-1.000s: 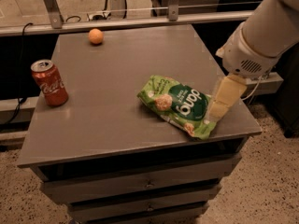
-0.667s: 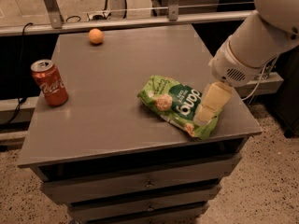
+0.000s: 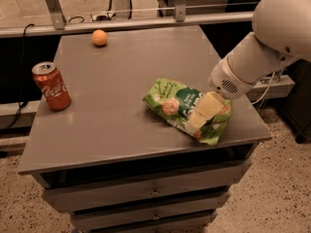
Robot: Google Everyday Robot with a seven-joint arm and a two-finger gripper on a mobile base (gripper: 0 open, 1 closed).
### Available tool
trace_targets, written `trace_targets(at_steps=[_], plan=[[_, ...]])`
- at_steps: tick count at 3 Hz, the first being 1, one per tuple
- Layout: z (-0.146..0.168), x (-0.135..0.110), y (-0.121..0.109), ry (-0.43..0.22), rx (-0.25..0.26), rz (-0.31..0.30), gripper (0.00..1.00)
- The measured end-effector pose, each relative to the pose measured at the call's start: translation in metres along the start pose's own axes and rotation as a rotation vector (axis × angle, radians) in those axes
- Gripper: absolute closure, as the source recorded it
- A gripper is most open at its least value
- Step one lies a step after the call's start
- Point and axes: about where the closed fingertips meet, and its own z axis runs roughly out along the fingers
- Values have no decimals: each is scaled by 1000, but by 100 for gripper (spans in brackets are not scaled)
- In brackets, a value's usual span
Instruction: Move green rice chip bag near orange
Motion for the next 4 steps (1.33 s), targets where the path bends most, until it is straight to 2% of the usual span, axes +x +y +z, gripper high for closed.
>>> trace_targets(at_steps=[1, 2, 3, 4], plan=[[14, -12, 3, -31, -40, 33, 15], [18, -16, 5, -45, -65, 58, 38], [10, -17, 1, -60, -68, 80, 62], [-22, -26, -15, -85, -10, 53, 85]])
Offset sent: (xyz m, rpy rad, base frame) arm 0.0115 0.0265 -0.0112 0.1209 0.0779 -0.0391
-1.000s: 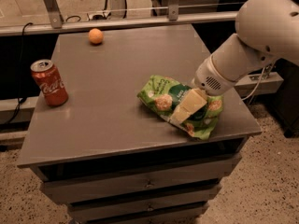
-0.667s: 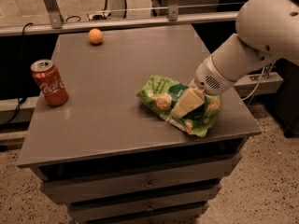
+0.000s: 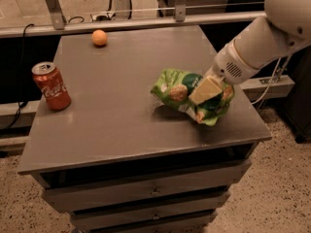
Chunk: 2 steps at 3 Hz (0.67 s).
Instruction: Move green rice chip bag near orange
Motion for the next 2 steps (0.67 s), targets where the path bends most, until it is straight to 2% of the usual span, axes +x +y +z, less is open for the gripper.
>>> trace_targets(at_steps=[1, 2], plan=[[-56, -22, -22, -24, 115, -81, 100], [-70, -31, -27, -44, 142, -93, 100]])
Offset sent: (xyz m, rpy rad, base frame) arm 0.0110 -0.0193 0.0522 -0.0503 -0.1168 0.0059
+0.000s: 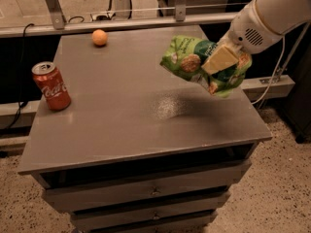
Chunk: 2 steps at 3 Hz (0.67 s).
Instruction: Move green rice chip bag near orange
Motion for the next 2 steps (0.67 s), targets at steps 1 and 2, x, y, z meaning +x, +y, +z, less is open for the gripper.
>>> trace_targets(at_steps=[1, 2], plan=[[0, 0, 0, 0, 0, 0, 100], [4, -6, -4, -27, 11, 7, 100]])
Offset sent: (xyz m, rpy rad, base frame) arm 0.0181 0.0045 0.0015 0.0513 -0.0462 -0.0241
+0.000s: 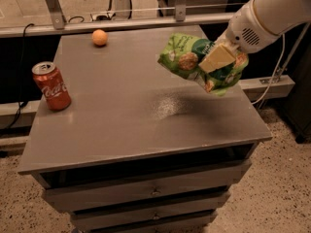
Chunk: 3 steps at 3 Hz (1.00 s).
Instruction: Move green rice chip bag near orange
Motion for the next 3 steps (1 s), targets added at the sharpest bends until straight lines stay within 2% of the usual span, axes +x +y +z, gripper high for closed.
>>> trace_targets(at_steps=[1, 3], plan=[[25, -26, -28, -59, 17, -17, 100], [114, -85, -107, -126, 17, -40, 100]])
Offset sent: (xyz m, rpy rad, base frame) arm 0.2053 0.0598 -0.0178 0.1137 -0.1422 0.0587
